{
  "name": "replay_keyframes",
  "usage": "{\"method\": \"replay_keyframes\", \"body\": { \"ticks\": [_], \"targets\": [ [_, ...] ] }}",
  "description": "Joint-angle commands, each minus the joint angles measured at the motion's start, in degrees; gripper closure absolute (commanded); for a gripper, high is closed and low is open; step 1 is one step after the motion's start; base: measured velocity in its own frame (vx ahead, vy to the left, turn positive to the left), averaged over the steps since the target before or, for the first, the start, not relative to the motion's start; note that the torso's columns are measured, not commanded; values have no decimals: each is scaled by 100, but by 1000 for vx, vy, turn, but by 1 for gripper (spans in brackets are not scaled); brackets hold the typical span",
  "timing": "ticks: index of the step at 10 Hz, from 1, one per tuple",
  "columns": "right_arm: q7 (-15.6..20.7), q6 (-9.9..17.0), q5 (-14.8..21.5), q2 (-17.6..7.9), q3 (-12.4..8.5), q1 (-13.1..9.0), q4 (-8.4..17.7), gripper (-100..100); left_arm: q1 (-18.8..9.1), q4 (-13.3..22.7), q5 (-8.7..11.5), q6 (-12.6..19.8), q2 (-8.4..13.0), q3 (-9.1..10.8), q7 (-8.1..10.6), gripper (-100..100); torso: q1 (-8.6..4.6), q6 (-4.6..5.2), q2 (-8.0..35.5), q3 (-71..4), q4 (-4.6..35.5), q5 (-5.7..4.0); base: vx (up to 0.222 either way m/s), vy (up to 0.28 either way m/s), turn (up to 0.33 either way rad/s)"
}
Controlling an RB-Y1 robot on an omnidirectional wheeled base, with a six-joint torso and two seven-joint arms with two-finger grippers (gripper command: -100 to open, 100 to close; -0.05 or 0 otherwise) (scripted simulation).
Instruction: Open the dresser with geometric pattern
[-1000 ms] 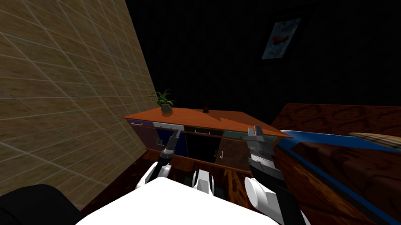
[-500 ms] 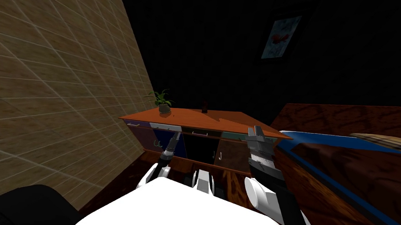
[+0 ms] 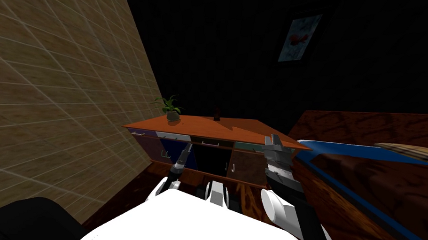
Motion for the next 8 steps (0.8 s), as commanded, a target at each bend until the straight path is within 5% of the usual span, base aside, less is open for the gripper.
{"method": "replay_keyframes", "body": {
  "ticks": [1,5,8],
  "targets": [
    [0,0,0,0,0,0,0,0,-46,313,-6,-181,-34,15,-62,-100,4,0,1,0,0,1,35,-42,0],
    [0,0,0,0,0,0,0,0,-173,1005,-21,-542,-329,55,-199,-100,-1,0,-5,-3,-1,0,48,-49,-3],
    [0,0,0,0,0,0,0,0,-251,1456,-30,-765,-767,80,-284,-100,7,0,4,2,1,2,46,-58,-3]
  ]
}}
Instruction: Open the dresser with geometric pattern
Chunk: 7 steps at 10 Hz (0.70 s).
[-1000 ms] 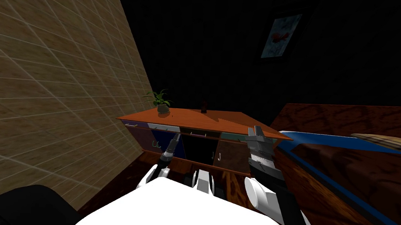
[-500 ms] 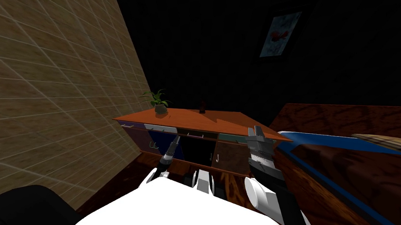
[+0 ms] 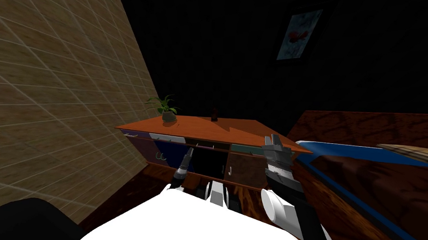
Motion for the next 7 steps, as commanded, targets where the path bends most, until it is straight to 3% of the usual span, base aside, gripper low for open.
{"method": "replay_keyframes", "body": {
  "ticks": [1,3,4,7],
  "targets": [
    [0,0,0,0,0,0,0,0,-20,327,-6,-205,-434,17,-62,-100,1,0,3,2,1,0,35,-47,0],
    [0,0,0,0,0,0,0,0,-40,434,-8,-260,-718,23,-83,-100,2,0,0,0,0,0,24,-28,-1],
    [0,0,0,0,0,0,0,0,-31,401,-13,-246,-650,14,-88,-100,5,0,0,0,0,1,8,-9,-1],
    [0,0,0,-1,0,-2,1,0,-470,528,78,45,-697,210,-246,-100,5,0,17,11,5,1,-68,21,-120]
  ]
}}
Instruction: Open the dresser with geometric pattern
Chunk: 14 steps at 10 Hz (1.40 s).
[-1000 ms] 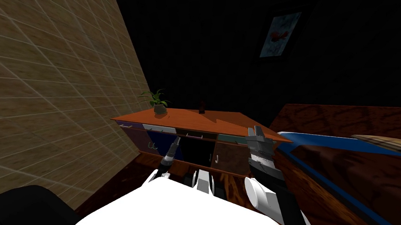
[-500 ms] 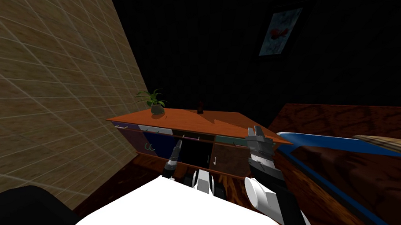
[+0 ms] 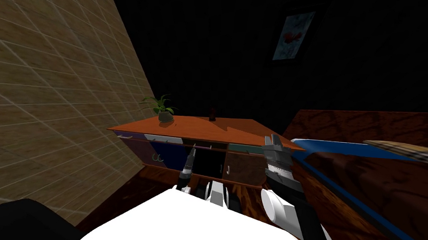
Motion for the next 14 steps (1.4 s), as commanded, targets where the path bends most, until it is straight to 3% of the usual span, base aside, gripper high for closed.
{"method": "replay_keyframes", "body": {
  "ticks": [1,6,7,8,14],
  "targets": [
    [0,0,0,0,0,0,0,0,-307,99,59,212,-33,132,-125,-100,-4,0,-7,-4,-2,-1,-80,13,-77],
    [0,0,0,0,0,1,0,0,-855,253,173,578,-73,379,-319,-100,-7,-1,-25,-15,-7,-2,-66,10,-88],
    [0,0,0,0,0,1,0,0,-767,209,154,525,-75,340,-289,-100,-6,-1,-20,-13,-6,-2,-28,7,-14],
    [0,0,0,0,0,1,0,0,-526,161,104,358,-49,231,-203,100,-7,-2,-27,-16,-8,-2,73,-10,201],
    [0,0,0,0,0,2,-1,0,130,-25,-33,-82,-1,-66,30,100,-6,0,-9,-5,-2,-2,80,-17,93]
  ]
}}
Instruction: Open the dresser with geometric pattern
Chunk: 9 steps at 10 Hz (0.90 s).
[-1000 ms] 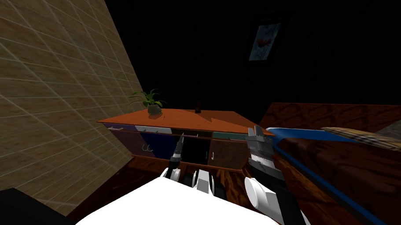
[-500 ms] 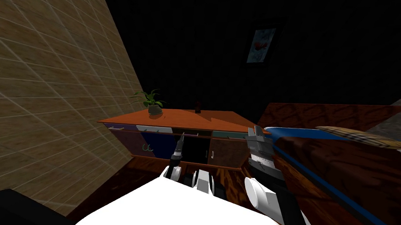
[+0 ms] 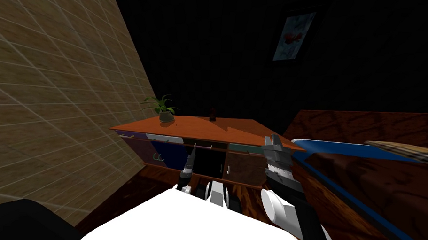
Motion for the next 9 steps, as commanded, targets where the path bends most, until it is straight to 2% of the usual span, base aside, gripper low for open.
{"method": "replay_keyframes", "body": {
  "ticks": [1,2,5,7,9],
  "targets": [
    [0,0,0,0,0,0,0,0,139,-56,-21,-76,20,-50,51,100,2,0,-4,-3,-1,0,24,-3,13],
    [0,0,0,0,0,-1,0,0,129,-83,-24,-26,283,-57,65,-100,2,1,-2,-2,-1,0,-5,-8,-2],
    [0,0,0,0,0,-1,0,0,41,-151,-25,210,731,-62,68,-100,-1,0,-3,-2,-1,0,-30,-11,4],
    [0,0,0,0,0,-1,0,0,-39,-210,-27,421,908,-66,71,-100,-2,-1,-10,-7,-3,-1,-42,-17,4],
    [0,0,0,0,0,-1,0,0,-125,-272,-28,651,997,-71,75,-100,-4,0,-13,-8,-4,-1,-41,-22,4]
  ]
}}
